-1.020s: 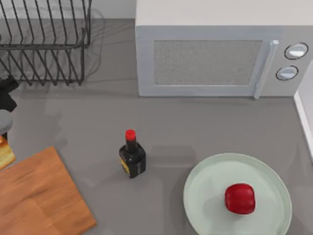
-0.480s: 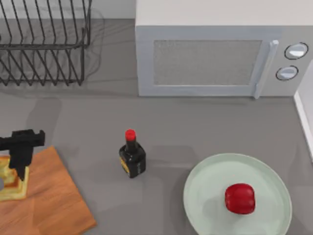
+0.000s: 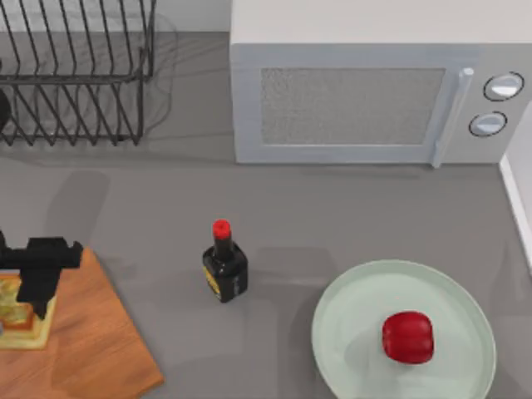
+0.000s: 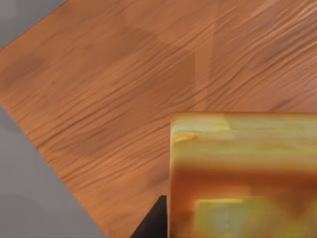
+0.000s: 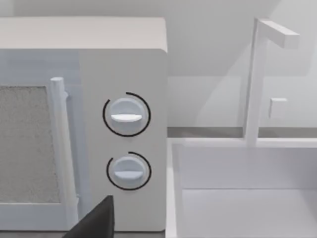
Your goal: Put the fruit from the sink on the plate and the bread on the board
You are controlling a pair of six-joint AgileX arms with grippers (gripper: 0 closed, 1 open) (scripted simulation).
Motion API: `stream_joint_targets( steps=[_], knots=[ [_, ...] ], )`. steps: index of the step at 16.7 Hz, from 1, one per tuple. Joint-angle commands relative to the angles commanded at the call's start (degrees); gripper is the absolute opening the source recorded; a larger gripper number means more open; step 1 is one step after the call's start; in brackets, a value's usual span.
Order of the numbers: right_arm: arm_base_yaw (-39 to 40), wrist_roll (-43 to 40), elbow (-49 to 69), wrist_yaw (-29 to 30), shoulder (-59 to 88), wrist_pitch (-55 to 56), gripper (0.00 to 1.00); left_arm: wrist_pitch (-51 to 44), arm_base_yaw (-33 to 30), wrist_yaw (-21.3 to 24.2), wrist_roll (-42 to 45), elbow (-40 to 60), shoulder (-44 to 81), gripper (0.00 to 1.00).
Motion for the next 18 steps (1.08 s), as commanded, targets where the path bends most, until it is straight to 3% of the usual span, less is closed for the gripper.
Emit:
stream_joint_targets(
  steps=[18],
  knots=[
    [0.00, 0.00, 0.00, 0.00, 0.00, 0.00, 1.00, 10.96, -0.27, 0.02, -0.23, -8.29, 2.66, 0.00]
  ],
)
